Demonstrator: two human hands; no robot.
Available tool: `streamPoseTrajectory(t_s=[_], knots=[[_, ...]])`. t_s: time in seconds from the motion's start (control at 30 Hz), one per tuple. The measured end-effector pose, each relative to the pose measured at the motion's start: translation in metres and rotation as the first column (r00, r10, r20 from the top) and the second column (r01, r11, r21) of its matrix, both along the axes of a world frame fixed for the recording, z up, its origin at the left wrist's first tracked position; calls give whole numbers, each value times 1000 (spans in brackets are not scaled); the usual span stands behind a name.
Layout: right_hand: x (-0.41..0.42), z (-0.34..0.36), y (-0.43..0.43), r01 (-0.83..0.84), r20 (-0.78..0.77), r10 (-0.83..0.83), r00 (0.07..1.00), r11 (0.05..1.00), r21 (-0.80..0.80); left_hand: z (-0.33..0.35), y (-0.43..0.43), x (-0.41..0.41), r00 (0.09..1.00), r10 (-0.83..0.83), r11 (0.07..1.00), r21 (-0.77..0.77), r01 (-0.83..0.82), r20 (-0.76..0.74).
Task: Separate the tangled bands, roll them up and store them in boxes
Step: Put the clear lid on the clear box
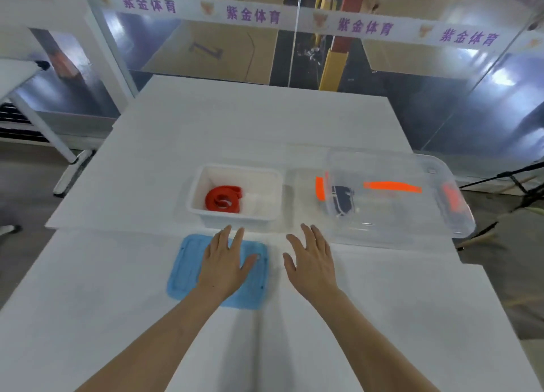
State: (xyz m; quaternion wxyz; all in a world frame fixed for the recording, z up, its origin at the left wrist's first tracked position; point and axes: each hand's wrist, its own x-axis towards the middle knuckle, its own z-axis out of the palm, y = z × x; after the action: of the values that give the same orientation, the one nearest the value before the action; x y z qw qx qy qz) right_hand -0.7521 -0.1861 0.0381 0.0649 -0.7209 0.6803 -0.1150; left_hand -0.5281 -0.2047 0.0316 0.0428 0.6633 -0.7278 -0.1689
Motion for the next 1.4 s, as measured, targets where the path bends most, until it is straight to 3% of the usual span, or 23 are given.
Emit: streamPoseTrajectory(t_s=[0.2, 0.37, 0.47, 0.57, 0.67, 0.73, 0.83, 1.1, 1.27, 1.4], knots=[[84, -35, 27, -24, -17, 33, 999, 932, 362, -34, 11, 94, 998, 53, 989, 137, -56, 29], [110, -59, 22, 29, -37, -14, 999, 904, 426, -67, 1, 137, 996, 86, 981, 171, -90, 28], [120, -76, 12, 99, -9, -110, 994, 861, 498, -86, -9, 153, 993, 118, 942, 317, -112, 1], [126, -95, 8, 142, 31, -195, 980, 802, 580, -102, -12, 162, 988, 133, 889, 449, -86, -74], [132, -110, 12, 153, 99, -268, 958, 774, 615, -113, -15, 160, 946, 258, 859, 494, -133, -194], [136, -113, 16, 169, 161, -329, 930, 774, 610, -114, -18, 158, 893, 375, 844, 489, -219, -248], [139, -108, 28, 187, 226, -358, 906, 818, 543, -107, -9, 161, 847, 419, 853, 462, -244, -327], [133, -62, 40, 197, 298, -281, 912, 939, 280, -55, 26, 164, 800, 285, 957, 201, -208, -528], [124, -30, -8, 220, 333, -271, 903, 958, 182, -20, -21, 155, 813, 204, 978, 76, -195, -545], [116, -8, -62, 229, 304, -284, 909, 952, 205, 1, -86, 152, 844, 183, 983, 105, -150, -505]])
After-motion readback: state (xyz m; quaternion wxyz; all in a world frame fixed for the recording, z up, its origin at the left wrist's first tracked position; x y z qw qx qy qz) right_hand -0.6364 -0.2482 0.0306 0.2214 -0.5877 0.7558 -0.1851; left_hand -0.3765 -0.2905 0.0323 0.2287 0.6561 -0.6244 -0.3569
